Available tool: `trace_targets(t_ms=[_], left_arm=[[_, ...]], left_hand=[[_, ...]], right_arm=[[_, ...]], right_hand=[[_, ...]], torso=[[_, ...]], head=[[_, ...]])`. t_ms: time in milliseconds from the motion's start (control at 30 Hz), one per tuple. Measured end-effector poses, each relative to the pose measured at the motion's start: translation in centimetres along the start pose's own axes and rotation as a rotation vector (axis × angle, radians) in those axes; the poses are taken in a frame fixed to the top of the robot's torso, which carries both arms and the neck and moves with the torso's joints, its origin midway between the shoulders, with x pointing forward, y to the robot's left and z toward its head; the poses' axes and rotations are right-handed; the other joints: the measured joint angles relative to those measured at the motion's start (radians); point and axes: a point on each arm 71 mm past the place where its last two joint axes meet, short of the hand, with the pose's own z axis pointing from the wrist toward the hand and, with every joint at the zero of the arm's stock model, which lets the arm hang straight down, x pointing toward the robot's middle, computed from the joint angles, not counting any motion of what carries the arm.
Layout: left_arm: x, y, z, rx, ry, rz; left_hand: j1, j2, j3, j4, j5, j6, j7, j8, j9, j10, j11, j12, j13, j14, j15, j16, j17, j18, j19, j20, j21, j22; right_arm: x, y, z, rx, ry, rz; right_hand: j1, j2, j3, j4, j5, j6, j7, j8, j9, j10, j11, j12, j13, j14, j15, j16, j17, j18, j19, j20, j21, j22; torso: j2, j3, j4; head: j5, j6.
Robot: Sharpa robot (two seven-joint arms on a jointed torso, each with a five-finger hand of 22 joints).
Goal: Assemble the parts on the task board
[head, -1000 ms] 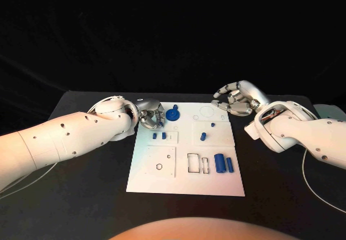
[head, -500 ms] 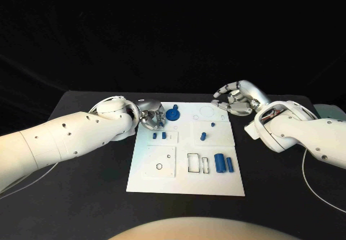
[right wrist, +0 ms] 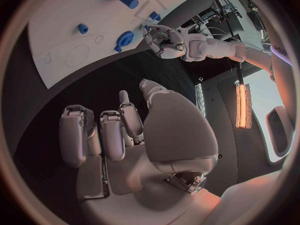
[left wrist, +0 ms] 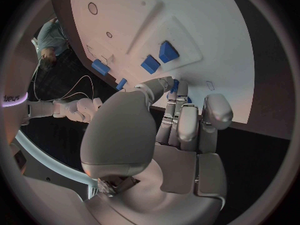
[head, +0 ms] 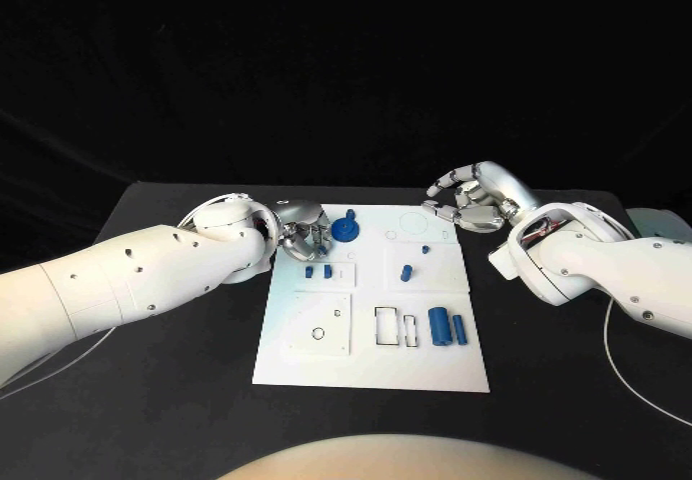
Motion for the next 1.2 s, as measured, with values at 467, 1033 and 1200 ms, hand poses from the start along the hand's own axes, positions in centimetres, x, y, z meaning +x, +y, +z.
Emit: trace_targets(t_ms=[467, 1033, 1200], left_arm=[[0.17, -0.05, 0.11, -0.017, 0.008, 0.002], [0.19, 0.16, 0.03, -0.029, 0.008, 0.002], [0.18, 0.28, -0.08, -0.032, 0.008, 0.002]], left_hand=[[-0.028, -0.02, -0.011, 0.006, 0.0, -0.054, 0.025, -0.062, -0.02, -0.031, 0.025, -0.055, 0.003, -0.009, 0.009, -0.002, -0.007, 0.0, -0.009, 0.009, -0.011, -0.028], [-0.042, -0.034, -0.014, 0.008, 0.0, -0.069, 0.032, -0.086, -0.027, -0.065, 0.036, -0.083, -0.001, -0.027, 0.027, -0.015, -0.047, 0.0, -0.036, 0.018, -0.039, -0.07], [-0.046, -0.038, -0.019, 0.008, 0.0, -0.087, 0.036, -0.101, -0.032, -0.091, 0.044, -0.093, -0.003, -0.04, 0.032, -0.021, -0.072, 0.0, -0.048, 0.023, -0.05, -0.091]], right_arm=[[0.02, -0.05, -0.03, 0.001, 0.0, 0.0], [0.0, -0.1, -0.04, 0.002, 0.0, 0.0], [-0.03, -0.14, -0.05, 0.003, -0.001, -0.001]], right_hand=[[0.0, 0.0, 0.0, 0.0, 0.0, 0.0, 0.0, 0.0, 0.0, 0.0, 0.0, 0.0, 0.0, 0.0, 0.0, -0.004, 0.001, 0.0, -0.004, -0.004, -0.006, 0.0], [0.0, 0.0, 0.0, 0.0, 0.0, 0.0, 0.0, 0.0, 0.0, 0.0, 0.0, 0.0, 0.0, 0.0, 0.0, -0.004, 0.001, 0.0, -0.004, -0.004, -0.006, 0.0], [0.0, 0.0, 0.0, 0.0, 0.0, -0.002, -0.002, 0.0, -0.001, -0.008, -0.004, -0.017, -0.001, 0.004, -0.004, -0.013, 0.0, 0.0, -0.007, -0.007, -0.023, 0.001]], torso=[[0.0, -0.0001, 0.0006], [0.0, -0.0005, 0.0002], [0.0, -0.0006, 0.0]], head=[[-0.001, 0.001], [-0.001, 0.001], [-0.002, 0.0]])
